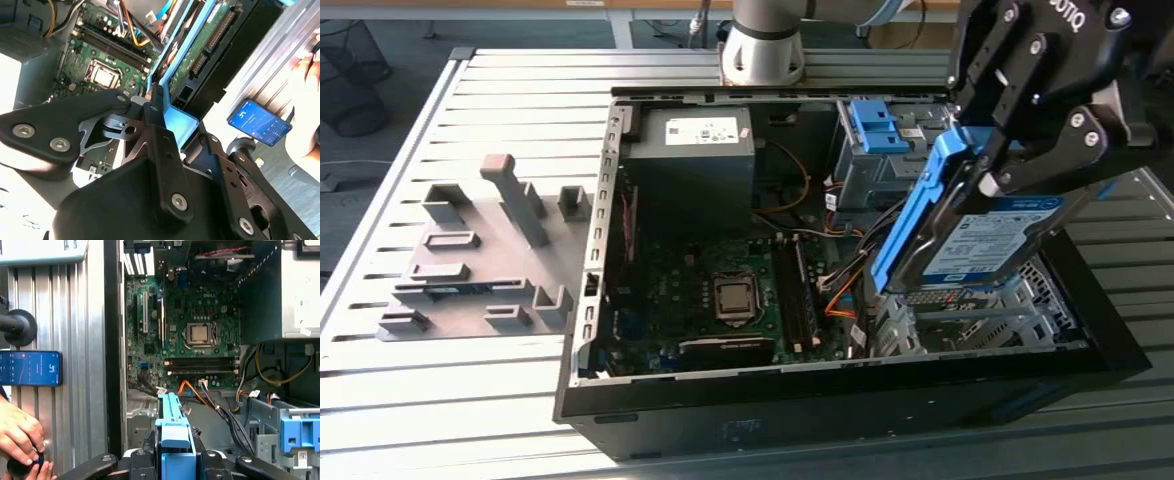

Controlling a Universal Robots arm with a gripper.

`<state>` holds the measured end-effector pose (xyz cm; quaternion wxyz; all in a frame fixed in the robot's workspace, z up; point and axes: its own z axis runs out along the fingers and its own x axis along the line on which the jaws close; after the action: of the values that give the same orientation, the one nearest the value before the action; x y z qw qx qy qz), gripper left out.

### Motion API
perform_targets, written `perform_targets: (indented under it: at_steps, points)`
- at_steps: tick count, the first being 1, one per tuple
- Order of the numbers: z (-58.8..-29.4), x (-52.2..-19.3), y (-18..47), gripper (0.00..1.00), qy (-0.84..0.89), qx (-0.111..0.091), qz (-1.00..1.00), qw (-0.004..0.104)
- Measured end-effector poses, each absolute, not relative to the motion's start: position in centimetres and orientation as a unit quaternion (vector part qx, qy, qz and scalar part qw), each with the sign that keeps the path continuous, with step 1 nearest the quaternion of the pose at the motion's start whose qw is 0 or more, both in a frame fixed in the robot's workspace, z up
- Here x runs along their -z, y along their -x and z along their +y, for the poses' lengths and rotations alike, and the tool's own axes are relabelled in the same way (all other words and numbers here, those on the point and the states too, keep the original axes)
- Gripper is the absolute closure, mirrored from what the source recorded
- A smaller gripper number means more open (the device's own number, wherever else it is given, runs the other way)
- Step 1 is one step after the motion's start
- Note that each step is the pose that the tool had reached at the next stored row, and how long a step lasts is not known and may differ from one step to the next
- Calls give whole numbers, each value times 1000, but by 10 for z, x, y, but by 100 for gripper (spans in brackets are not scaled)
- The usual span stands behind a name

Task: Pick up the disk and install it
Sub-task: 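Insert the disk into the insertion slot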

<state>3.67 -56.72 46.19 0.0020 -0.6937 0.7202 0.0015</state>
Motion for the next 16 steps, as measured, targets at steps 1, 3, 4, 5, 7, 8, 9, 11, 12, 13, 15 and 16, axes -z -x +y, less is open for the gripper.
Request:
perform_targets:
  at_steps: [1,3,4,5,7,8,9,11,12,13,15,16]
  points:
    - [-567,-462,-40,63,694,-2,720,2]
    - [-568,-461,-46,63,694,-2,720,2]
    - [-568,-461,-49,63,694,-2,720,2]
    - [-568,-460,-51,63,694,-2,720,2]
    - [-568,-459,-54,63,694,-2,720,2]
    - [-568,-459,-56,63,694,-2,720,2]
    - [-568,-458,-57,63,694,-2,720,2]
    - [-569,-457,-58,63,694,-2,720,2]
    - [-570,-456,-58,63,694,-2,720,2]
    - [-570,-456,-58,63,694,-2,720,2]
    - [-571,-455,-60,63,694,-2,720,2]
    - [-571,-454,-61,63,694,-2,720,2]
